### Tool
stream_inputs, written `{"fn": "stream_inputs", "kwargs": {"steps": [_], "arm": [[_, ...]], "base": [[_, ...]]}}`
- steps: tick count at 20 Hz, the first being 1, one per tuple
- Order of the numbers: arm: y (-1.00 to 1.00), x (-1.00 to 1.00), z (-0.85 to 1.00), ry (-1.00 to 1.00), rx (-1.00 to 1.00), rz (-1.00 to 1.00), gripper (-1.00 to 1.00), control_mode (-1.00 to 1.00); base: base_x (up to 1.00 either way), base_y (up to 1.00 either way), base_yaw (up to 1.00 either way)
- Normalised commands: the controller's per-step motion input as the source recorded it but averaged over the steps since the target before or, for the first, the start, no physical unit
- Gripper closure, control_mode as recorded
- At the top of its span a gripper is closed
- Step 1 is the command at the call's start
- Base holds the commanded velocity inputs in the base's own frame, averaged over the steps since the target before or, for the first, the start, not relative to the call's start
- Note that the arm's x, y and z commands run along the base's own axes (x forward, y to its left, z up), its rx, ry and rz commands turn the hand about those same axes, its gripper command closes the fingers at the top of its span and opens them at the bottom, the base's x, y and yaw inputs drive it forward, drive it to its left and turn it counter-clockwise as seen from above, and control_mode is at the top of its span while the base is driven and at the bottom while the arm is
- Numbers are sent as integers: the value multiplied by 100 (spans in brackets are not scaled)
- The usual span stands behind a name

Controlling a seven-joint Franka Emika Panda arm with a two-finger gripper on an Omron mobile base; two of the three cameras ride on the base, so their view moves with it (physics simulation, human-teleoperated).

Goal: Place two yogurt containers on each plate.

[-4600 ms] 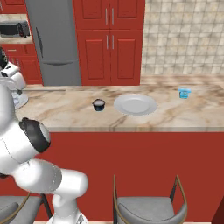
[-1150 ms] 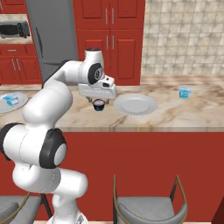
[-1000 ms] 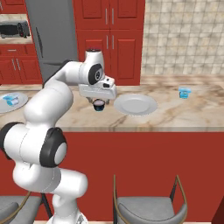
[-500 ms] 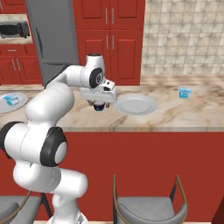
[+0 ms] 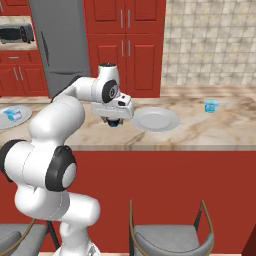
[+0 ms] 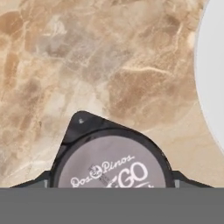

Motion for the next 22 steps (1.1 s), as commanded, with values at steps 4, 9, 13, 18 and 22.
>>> {"fn": "stream_inputs", "kwargs": {"steps": [4, 9, 13, 18, 22], "arm": [[0, 0, 21, -8, 0, 0, 100, -100], [-4, -3, 93, -22, 0, -1, 100, -100], [-80, -7, 34, -8, 0, -6, 100, -100], [-97, 12, -34, 1, -1, -1, 100, -100], [-82, 48, -14, 3, 0, 0, 100, -100]], "base": [[0, 0, 0], [0, 0, 0], [0, 0, 0], [0, 0, 0], [0, 0, 0]]}}
